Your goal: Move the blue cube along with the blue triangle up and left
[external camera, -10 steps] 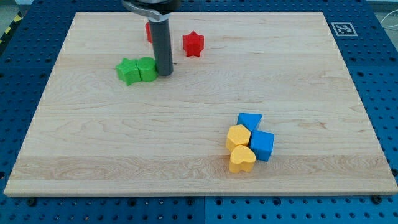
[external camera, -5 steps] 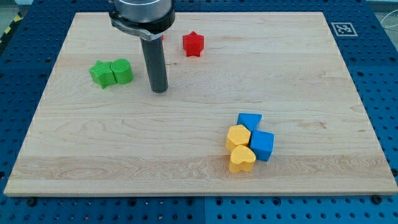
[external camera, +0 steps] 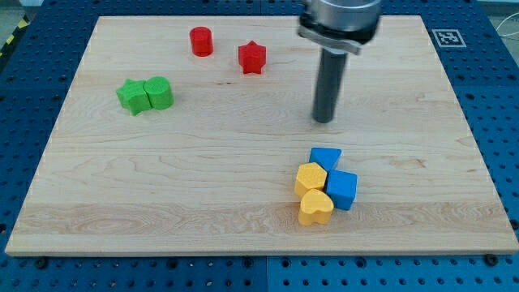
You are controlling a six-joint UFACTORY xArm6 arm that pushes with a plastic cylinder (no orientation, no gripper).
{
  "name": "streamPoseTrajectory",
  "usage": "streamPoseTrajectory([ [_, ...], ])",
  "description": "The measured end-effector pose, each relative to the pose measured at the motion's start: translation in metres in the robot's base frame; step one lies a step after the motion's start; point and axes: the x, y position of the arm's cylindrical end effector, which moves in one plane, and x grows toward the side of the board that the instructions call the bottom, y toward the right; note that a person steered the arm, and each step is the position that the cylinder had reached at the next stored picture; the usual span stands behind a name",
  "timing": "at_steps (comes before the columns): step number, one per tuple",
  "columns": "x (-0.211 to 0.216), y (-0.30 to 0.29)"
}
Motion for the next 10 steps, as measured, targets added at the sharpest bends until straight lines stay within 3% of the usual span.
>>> streamPoseTrajectory([
  [1, 0.011, 0.034],
  [3, 0.026, 0.047],
  [5, 0.095, 0.104],
  [6, 0.147, 0.095],
  [7, 0.171, 0.058],
  [8, 0.162, 0.013],
  [10, 0.113, 0.003],
])
